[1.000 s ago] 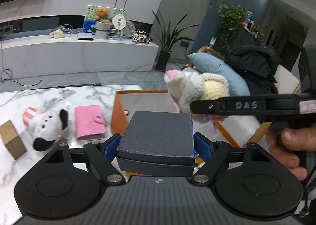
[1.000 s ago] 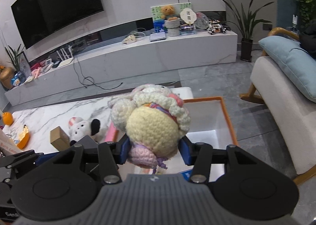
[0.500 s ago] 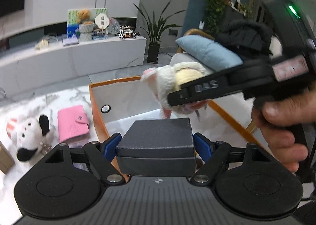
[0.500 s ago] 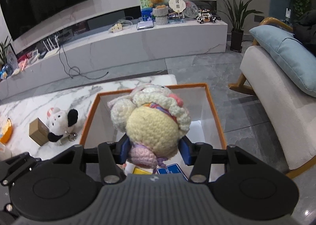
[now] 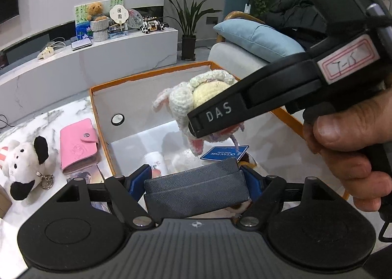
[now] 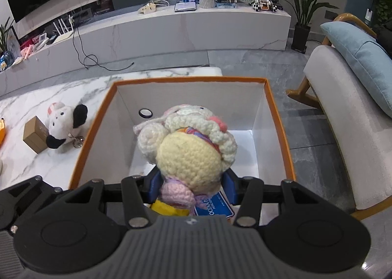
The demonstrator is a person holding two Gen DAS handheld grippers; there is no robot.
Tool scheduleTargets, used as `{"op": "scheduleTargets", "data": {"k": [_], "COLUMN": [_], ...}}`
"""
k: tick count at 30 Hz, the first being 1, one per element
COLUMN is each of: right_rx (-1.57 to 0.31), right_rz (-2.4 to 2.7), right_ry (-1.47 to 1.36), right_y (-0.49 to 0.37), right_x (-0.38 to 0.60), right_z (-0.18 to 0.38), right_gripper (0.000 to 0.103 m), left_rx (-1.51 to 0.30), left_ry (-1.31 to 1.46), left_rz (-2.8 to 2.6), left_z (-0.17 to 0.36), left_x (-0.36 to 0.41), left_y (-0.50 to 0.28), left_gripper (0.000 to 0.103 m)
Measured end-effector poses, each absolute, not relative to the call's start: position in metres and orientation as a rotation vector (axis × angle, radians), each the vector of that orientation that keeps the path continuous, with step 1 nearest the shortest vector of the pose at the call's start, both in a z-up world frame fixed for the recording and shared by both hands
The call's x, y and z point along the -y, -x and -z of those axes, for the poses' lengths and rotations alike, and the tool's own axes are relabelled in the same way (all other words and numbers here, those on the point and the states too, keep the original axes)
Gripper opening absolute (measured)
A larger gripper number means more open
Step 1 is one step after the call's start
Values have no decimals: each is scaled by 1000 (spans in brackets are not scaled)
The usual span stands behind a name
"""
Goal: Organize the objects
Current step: 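Open the left tool to drop the case while the right tool releases the bunny into the box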
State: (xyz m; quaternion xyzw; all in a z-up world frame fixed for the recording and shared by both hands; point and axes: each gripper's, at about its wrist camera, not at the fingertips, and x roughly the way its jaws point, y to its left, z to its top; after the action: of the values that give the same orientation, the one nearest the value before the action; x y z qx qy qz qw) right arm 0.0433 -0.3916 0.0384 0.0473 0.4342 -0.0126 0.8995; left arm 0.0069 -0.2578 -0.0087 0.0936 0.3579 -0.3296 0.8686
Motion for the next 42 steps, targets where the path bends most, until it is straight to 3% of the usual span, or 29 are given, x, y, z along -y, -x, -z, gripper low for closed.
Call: {"op": "scheduleTargets", "data": {"k": [13,24,42], "right_rx": [-929,-910,-846], "right_rz": [35,59,80], "right_ry": [-79,-61,-126], "right_y": [-50,-51,-47], "right_x": [395,396,406], "right_z": [-30,-34,-48], "right_gripper": [54,74,74], "left_rx": [-767,-776,-745], "left_ry": [-227,-183,-64], "left_rz": [694,718,744], "left_z": [12,11,-1], "left_x": [271,266,251], "left_y": [-8,-10,-10], "left_gripper": [93,94,99]}}
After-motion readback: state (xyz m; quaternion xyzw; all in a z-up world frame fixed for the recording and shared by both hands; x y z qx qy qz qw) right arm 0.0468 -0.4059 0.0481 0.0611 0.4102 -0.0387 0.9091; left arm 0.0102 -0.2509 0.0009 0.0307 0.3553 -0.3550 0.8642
